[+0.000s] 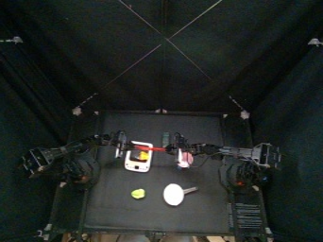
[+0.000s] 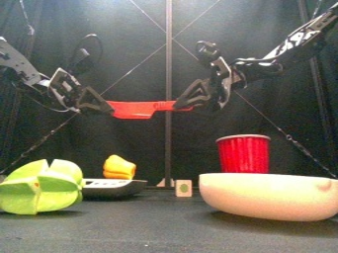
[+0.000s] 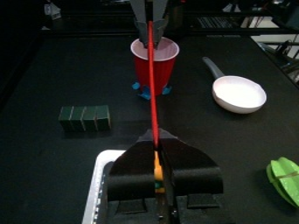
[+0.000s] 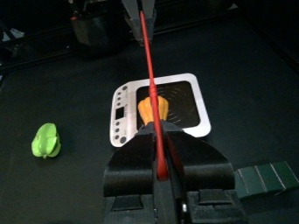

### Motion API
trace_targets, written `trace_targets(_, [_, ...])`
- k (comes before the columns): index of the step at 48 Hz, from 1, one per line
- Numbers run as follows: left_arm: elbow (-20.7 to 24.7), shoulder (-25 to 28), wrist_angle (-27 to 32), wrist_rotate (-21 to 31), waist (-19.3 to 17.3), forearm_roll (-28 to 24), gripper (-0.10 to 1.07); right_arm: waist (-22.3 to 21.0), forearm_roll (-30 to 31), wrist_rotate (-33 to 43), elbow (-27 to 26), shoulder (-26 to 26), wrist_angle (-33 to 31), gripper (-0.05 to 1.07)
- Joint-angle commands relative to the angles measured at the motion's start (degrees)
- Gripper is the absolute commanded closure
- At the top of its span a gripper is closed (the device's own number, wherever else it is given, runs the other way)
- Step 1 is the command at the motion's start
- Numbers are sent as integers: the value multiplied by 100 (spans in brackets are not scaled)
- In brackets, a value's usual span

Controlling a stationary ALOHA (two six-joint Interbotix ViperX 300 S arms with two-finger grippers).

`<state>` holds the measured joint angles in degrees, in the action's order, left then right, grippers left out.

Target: Cut squash

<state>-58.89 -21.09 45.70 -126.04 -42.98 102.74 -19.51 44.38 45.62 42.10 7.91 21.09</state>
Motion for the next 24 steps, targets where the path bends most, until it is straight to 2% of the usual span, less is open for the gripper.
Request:
trace_targets(1, [35, -9, 18, -18, 35, -9, 70, 35, -26, 18, -141, 44, 9, 81])
trace_targets(24, [-281, 158, -598, -9, 97, -79, 69, 44, -35, 18, -352, -642, -237, 81])
